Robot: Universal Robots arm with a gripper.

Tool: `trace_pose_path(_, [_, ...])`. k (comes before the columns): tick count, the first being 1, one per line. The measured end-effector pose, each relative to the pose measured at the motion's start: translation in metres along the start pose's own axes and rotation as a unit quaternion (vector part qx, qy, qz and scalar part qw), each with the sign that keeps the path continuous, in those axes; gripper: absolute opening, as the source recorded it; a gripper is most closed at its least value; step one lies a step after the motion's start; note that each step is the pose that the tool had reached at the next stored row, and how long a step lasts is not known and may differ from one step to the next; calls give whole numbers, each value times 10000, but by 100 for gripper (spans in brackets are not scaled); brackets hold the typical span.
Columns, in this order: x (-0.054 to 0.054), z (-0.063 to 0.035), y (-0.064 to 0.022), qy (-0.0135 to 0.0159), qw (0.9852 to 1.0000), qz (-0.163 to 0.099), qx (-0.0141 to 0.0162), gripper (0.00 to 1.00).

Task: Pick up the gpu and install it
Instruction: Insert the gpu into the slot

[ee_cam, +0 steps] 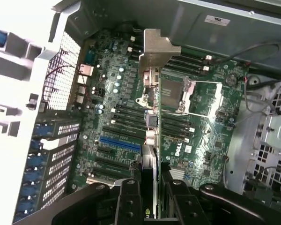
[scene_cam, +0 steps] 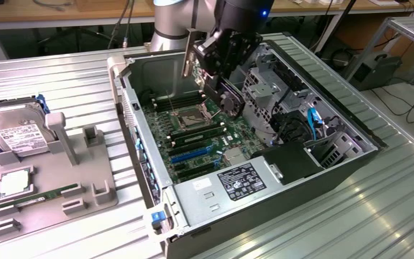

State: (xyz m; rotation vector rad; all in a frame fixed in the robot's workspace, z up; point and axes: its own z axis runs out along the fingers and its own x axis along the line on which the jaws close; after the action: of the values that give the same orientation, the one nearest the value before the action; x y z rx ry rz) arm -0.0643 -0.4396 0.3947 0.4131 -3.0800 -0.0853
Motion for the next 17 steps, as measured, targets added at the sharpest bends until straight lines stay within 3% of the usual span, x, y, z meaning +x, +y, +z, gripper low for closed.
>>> trace_pose_path(4, [0,1,0,15,9988,-491,16,26])
trace_pose_path(7, [0,4,0,19,9966,-828,30,26])
trace_pose_path(11, [0,6,-1,23,9922,-1243,46,26])
trace_pose_path(13, [0,7,-1,26,9894,-1448,54,26])
trace_pose_path(16, [0,13,-1,31,9816,-1907,72,26])
trace_pose_path(17, [-1,14,-1,32,9800,-1990,75,26])
